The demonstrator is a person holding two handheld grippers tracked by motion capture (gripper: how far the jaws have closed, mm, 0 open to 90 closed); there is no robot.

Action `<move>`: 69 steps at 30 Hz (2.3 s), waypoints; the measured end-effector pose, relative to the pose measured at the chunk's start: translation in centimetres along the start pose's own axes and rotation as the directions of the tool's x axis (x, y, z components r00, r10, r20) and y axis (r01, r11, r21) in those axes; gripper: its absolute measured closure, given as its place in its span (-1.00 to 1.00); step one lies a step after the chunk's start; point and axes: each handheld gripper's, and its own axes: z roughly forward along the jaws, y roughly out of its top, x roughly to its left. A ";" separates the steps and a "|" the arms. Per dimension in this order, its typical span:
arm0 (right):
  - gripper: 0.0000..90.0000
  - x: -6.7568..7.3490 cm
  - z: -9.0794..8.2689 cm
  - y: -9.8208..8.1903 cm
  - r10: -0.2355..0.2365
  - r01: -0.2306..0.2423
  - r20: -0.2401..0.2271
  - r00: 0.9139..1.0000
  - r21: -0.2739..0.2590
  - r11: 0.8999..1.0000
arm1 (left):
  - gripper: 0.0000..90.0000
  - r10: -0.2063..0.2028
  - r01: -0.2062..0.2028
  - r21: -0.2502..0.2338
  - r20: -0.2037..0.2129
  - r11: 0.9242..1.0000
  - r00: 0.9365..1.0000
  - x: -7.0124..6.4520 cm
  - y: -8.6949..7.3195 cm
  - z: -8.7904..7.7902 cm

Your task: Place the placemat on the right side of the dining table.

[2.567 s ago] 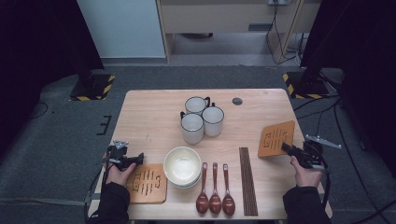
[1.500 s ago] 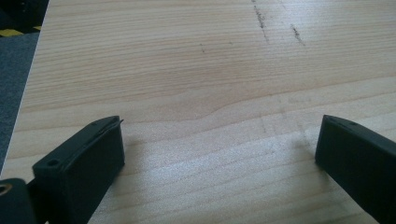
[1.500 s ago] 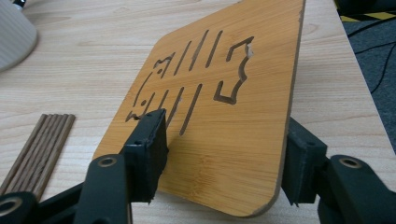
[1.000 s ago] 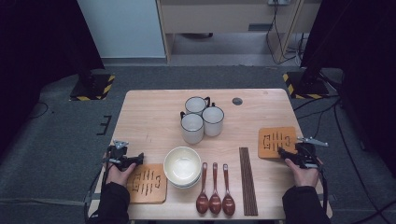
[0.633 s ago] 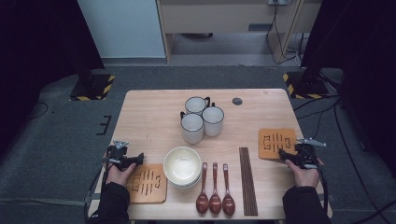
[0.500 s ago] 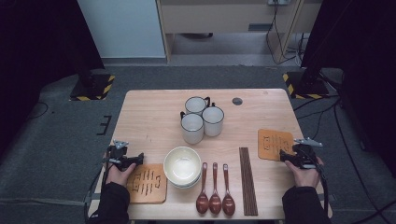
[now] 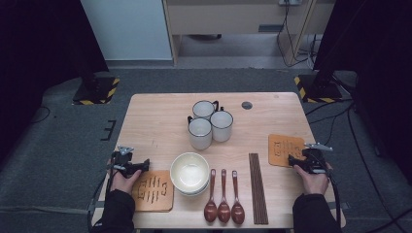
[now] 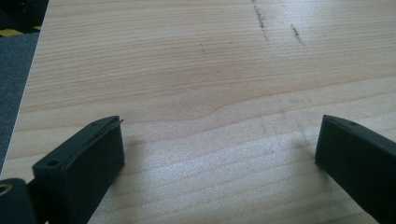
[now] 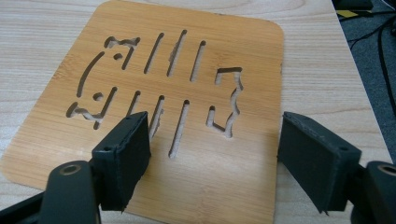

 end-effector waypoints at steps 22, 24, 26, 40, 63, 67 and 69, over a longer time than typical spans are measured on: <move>-0.48 -0.6 0.7 0.3 -0.059 0.059 -0.086 0.995 -0.003 0.998 | -1.00 0.000 0.000 0.000 0.000 1.000 1.000 0.0 0.0 0.0; -0.48 -0.6 0.7 0.3 -0.070 0.070 -0.091 0.993 -0.006 0.998 | -1.00 0.000 0.000 0.000 0.000 1.000 1.000 0.0 0.0 0.0; -0.48 -0.7 0.7 0.3 -0.076 0.075 -0.098 0.992 -0.007 0.997 | -1.00 0.000 0.000 0.000 0.000 1.000 1.000 0.0 0.0 0.0; -0.48 -0.6 0.6 0.3 -0.074 0.074 -0.101 0.992 -0.003 0.997 | -1.00 0.000 0.000 0.000 0.000 1.000 1.000 0.0 0.0 0.0; -0.47 -0.8 0.3 0.3 -0.072 0.071 -0.100 0.992 -0.015 0.997 | -1.00 -0.001 0.001 0.000 0.001 1.000 1.000 0.0 0.0 0.0; -0.48 -0.8 0.0 0.5 -0.064 0.061 -0.102 0.993 -0.040 0.997 | -1.00 0.000 0.000 0.000 0.002 1.000 1.000 0.0 0.0 0.0; -0.49 -0.5 -0.3 0.7 -0.066 0.061 -0.111 0.992 -0.042 0.997 | -1.00 -0.002 0.002 0.003 0.000 1.000 1.000 0.0 0.0 0.0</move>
